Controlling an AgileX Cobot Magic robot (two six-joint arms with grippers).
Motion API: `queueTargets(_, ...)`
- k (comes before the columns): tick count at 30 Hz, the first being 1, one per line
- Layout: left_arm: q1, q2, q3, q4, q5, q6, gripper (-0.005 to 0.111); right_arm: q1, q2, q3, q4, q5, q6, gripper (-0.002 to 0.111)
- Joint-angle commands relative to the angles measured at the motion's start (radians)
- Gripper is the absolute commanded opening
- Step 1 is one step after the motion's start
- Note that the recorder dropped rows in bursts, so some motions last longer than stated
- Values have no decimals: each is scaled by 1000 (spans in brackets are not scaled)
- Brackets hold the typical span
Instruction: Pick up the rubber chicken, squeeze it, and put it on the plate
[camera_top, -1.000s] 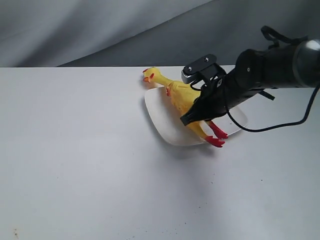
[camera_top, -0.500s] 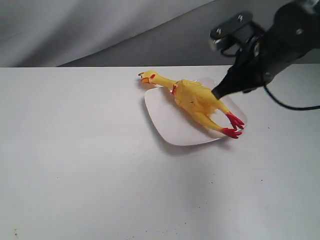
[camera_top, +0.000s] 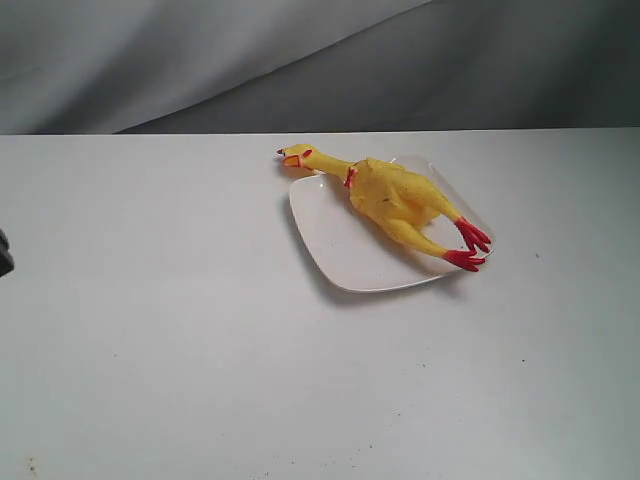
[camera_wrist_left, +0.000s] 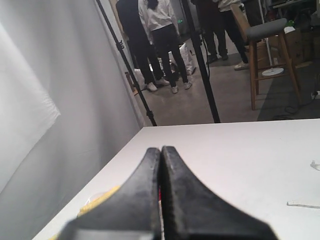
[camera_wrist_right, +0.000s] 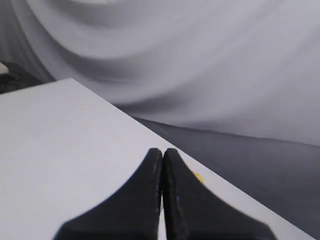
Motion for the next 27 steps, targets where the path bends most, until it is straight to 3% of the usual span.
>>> queueTargets(1,-5,-4,4,-8,-12,-9,0,56,-162,182,14,-99,-5,0)
queueTargets(10,-5,-4,4,-8,-12,-6,0,56,-449,681,26,-627,-10,0)
queueTargets(24,-5,-4,4,-8,-12,-8,0,54,-472,717,24,-625,-10,0)
queueTargets(25,-5,-4,4,-8,-12,-5,0,41,-474,717,9,-621,-10,0)
queueTargets(27,-5,-4,4,-8,-12,-3,0,-92,-498,719,5,-579,20,0)
